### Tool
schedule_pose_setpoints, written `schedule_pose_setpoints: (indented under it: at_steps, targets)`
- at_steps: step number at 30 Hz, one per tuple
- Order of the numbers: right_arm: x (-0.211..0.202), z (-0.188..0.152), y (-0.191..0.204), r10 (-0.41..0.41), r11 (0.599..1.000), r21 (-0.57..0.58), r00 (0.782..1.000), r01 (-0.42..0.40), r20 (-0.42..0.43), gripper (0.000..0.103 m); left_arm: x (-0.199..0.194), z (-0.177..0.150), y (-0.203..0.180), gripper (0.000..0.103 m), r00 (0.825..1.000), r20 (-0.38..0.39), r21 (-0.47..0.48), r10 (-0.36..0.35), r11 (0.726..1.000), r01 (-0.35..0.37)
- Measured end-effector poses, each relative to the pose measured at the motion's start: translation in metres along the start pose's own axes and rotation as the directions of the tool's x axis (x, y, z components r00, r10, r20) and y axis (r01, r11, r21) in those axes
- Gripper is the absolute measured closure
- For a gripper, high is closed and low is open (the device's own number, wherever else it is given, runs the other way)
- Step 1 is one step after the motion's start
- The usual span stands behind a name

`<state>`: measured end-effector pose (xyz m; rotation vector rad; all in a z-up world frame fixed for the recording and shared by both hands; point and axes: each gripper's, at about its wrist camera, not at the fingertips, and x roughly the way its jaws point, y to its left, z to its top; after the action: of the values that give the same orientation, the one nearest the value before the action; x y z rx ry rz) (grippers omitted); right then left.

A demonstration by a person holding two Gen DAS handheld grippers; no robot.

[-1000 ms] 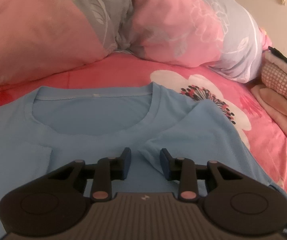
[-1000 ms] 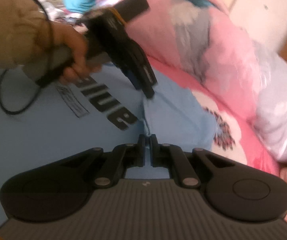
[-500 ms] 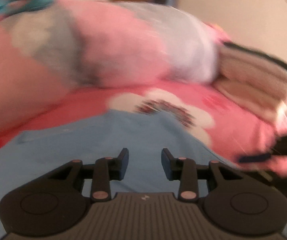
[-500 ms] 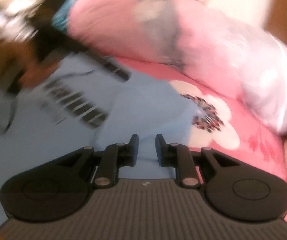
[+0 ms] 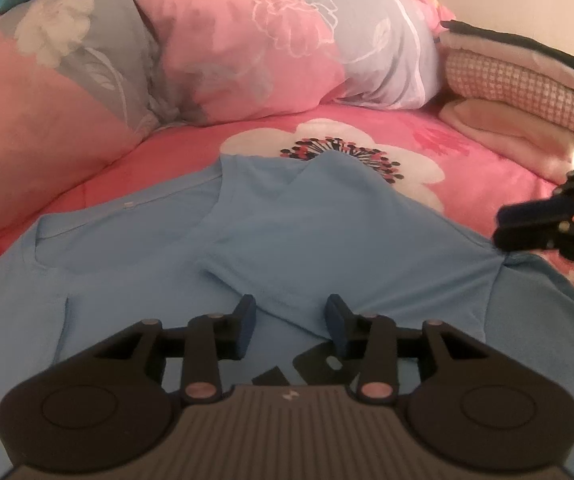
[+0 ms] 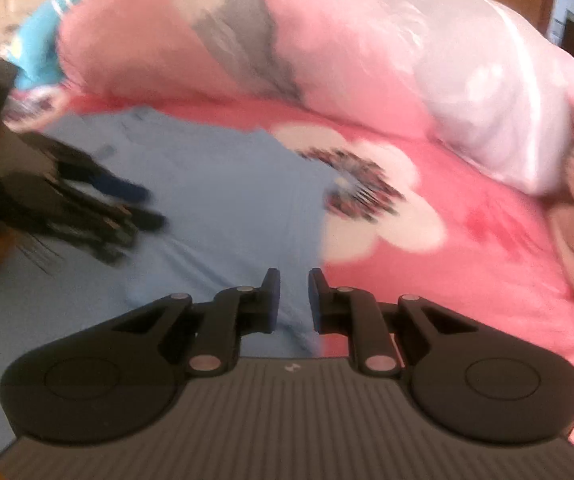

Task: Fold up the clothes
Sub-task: 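Pinch the newly folded edge with the right gripper and tug it straight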

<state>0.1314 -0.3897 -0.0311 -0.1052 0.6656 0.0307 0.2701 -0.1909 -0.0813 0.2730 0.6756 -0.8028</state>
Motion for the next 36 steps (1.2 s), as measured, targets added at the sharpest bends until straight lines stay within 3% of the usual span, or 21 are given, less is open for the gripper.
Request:
schedule_pose_setpoints:
  at_steps: [2, 4, 6, 11, 14, 16, 20, 23, 29, 32, 36]
  targets:
    - [0.007, 0.002, 0.01, 0.074, 0.997, -0.004, 0.997, -0.074, 0.02, 0.089, 0.001, -0.001, 0.001, 0.061, 1.0, 0.006, -0.005, -0.003, 1.0, 0.003]
    - [0.018, -0.004, 0.019, 0.133, 0.991, -0.014, 0.991, -0.133, -0.023, 0.09, -0.002, -0.001, 0.005, 0.061, 1.0, 0.013, -0.025, -0.012, 1.0, 0.012]
    - [0.029, -0.018, 0.028, 0.099, 0.992, -0.063, 0.988, -0.107, -0.115, 0.09, -0.01, -0.003, 0.011, 0.062, 0.999, 0.039, -0.041, -0.022, 0.999, 0.024]
    - [0.002, -0.008, 0.035, 0.092, 0.994, -0.053, 0.994, -0.096, -0.066, 0.089, -0.024, -0.006, 0.021, 0.059, 0.996, 0.081, -0.08, -0.023, 0.996, 0.029]
    - [0.009, -0.001, 0.05, 0.129, 0.991, -0.041, 0.991, -0.13, -0.025, 0.089, -0.025, -0.001, 0.021, 0.059, 0.995, 0.099, -0.097, -0.021, 0.995, 0.03]
    - [0.024, -0.006, 0.067, 0.169, 0.982, -0.068, 0.982, -0.174, -0.079, 0.088, -0.025, 0.004, 0.019, 0.059, 0.992, 0.123, -0.096, -0.032, 0.994, 0.044]
    - [0.009, -0.015, 0.098, 0.147, 0.956, -0.245, 0.986, -0.162, -0.077, 0.086, -0.009, 0.006, 0.011, 0.059, 0.99, 0.117, -0.071, -0.081, 0.993, 0.089]
    - [-0.007, -0.004, 0.083, 0.258, 0.939, -0.217, 0.964, -0.266, -0.066, 0.088, 0.007, 0.001, 0.007, 0.06, 0.995, 0.065, -0.065, -0.08, 0.994, 0.084]
    - [0.029, 0.052, 0.025, 0.148, 0.981, -0.128, 0.989, -0.147, -0.002, 0.088, 0.01, -0.008, 0.014, 0.059, 0.994, 0.067, -0.104, -0.083, 0.991, 0.089]
    - [0.083, 0.079, -0.017, 0.135, 0.99, 0.044, 0.991, -0.134, -0.012, 0.088, 0.01, -0.011, 0.019, 0.059, 0.993, 0.078, -0.128, -0.091, 0.987, 0.1]
    - [0.157, 0.09, -0.038, 0.085, 0.993, 0.092, 0.993, -0.078, -0.079, 0.088, 0.01, -0.014, 0.026, 0.06, 0.991, 0.086, -0.167, -0.105, 0.979, 0.118]
